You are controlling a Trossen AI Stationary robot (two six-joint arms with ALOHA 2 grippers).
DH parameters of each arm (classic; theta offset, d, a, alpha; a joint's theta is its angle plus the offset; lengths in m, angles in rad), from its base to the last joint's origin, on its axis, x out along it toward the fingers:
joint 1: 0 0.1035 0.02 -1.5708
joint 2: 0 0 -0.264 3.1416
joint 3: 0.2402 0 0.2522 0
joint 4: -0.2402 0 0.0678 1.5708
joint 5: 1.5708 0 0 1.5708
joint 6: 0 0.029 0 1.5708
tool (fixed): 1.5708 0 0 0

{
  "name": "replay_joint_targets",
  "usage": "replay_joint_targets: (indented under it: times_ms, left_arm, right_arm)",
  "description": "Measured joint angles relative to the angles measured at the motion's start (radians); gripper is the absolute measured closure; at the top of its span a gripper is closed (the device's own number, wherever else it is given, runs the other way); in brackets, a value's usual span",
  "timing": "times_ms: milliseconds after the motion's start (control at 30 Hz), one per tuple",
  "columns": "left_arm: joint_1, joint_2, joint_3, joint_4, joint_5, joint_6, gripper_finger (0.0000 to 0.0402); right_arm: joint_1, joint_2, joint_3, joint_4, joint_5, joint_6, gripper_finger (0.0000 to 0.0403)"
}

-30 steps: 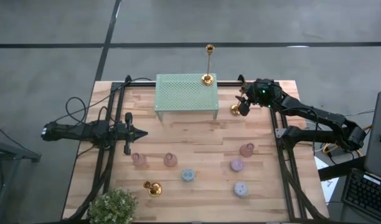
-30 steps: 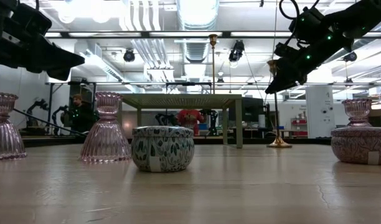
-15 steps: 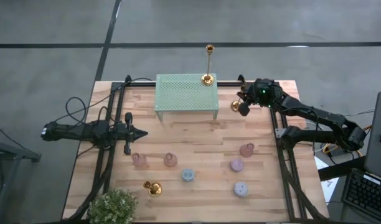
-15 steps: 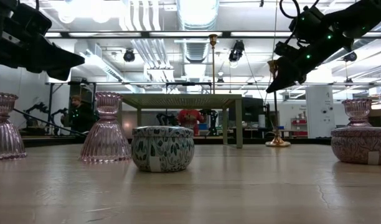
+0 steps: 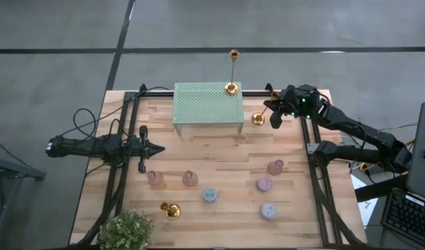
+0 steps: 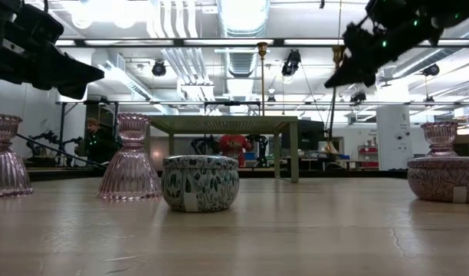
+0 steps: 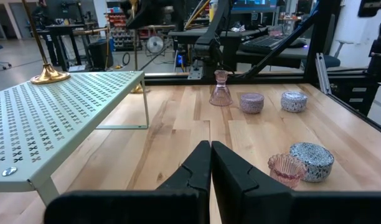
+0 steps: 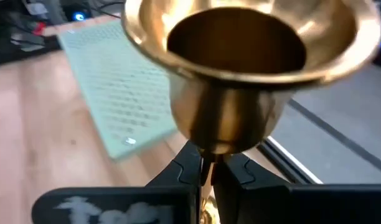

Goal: Pick & Place candle stick holders
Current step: Put the top gold candle holder on the shelf aligned with the other gold candle holder

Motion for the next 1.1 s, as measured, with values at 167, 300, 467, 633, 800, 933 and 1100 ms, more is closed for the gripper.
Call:
replay_joint_targets:
  times_ms: [167, 300, 467, 633, 800, 933, 1100]
  left_arm:
    - [0.0, 0.0, 0.0, 0.0, 0.0, 0.0, 0.0385]
    - [0.0, 0.0, 0.0, 0.0, 0.0, 0.0, 0.0385]
    - [0.0, 0.0, 0.0, 0.0, 0.0, 0.0, 0.0385]
    - [0.0, 0.0, 0.0, 0.0, 0.0, 0.0, 0.0385]
    - [0.0, 0.0, 0.0, 0.0, 0.0, 0.0, 0.0385]
    - [0.0, 0.0, 0.0, 0.0, 0.0, 0.0, 0.0385]
    - [0.0, 0.0, 0.0, 0.0, 0.0, 0.0, 0.0385]
  right_arm:
    - [0.081, 0.016, 0.136, -0.124, 0.016, 0.034, 0.0389]
    - [0.149, 0.065, 0.258, -0.267, 0.066, 0.06, 0.039]
    - [0.243, 0.157, 0.405, -0.339, 0.063, 0.073, 0.039]
    - [0.331, 0.283, 0.557, -0.364, 0.051, 0.065, 0.039]
    - [0.364, 0.432, 0.715, -0.361, 0.035, 0.024, 0.039]
    - [0.361, 0.558, 0.835, -0.362, 0.027, -0.016, 0.039]
    - [0.363, 0.699, 0.956, -0.346, 0.02, -0.069, 0.039]
